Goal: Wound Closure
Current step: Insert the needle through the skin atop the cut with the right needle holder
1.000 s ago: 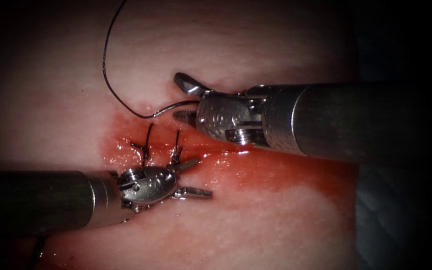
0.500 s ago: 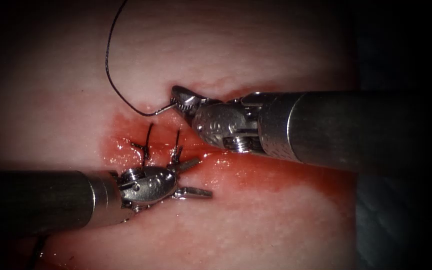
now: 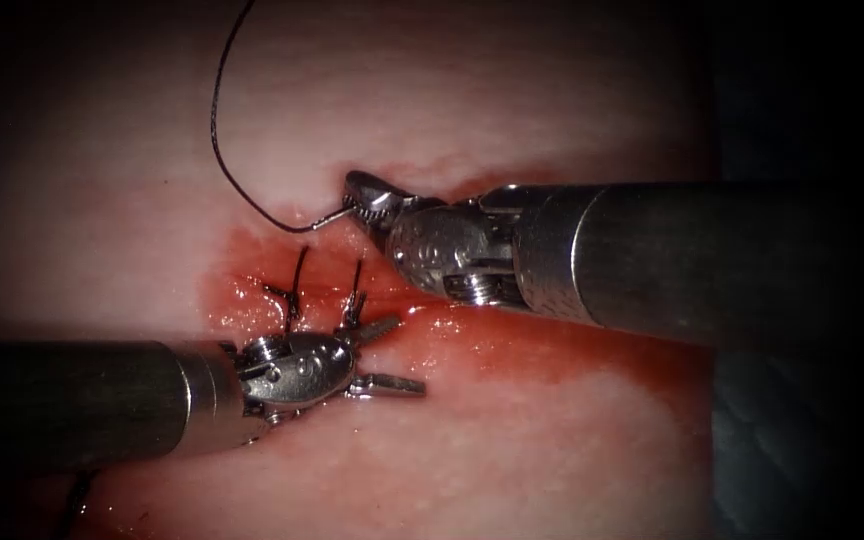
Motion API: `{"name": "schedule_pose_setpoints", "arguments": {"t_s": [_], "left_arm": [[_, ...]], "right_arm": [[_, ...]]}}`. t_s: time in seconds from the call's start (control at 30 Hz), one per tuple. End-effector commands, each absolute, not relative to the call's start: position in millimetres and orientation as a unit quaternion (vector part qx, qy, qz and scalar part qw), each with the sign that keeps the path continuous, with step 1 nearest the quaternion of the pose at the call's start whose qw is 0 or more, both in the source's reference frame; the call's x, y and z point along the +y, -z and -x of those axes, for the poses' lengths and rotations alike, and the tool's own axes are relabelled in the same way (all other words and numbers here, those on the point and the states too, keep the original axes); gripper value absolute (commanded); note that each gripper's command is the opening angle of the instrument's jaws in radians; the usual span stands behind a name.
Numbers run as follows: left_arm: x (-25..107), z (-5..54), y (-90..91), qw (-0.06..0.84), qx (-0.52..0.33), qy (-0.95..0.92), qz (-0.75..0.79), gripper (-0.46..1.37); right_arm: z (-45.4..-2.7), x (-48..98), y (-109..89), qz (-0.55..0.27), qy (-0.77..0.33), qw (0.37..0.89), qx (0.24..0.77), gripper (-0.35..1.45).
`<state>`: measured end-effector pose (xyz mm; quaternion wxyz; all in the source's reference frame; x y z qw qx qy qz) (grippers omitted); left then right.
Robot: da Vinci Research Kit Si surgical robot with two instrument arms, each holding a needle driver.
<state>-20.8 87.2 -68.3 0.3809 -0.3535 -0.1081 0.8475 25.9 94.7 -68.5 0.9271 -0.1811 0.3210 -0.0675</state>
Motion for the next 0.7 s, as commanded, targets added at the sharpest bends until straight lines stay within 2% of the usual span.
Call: {"name": "schedule_pose_setpoints", "arguments": {"t_s": [0.03, 0.23, 0.43, 0.7], "left_arm": [[87.2, 20.8, 68.3, 0.382, -0.106, -0.848, 0.352, 0.69], [87.2, 20.8, 68.3, 0.382, -0.106, -0.848, 0.352, 0.69], [87.2, 20.8, 68.3, 0.382, -0.106, -0.848, 0.352, 0.69], [87.2, 20.8, 68.3, 0.382, -0.106, -0.848, 0.352, 0.69]], "right_arm": [[-25.2, 95.1, 68.6, 0.177, 0.051, 0.921, 0.344, -0.35], [-21.9, 97.8, 68.4, 0.134, -0.037, 0.867, 0.479, -0.35], [-21.0, 98.9, 67.6, 0.12, -0.081, 0.84, 0.523, -0.35], [-20.7, 100.2, 67.4, 0.106, -0.141, 0.813, 0.556, -0.35]]}}
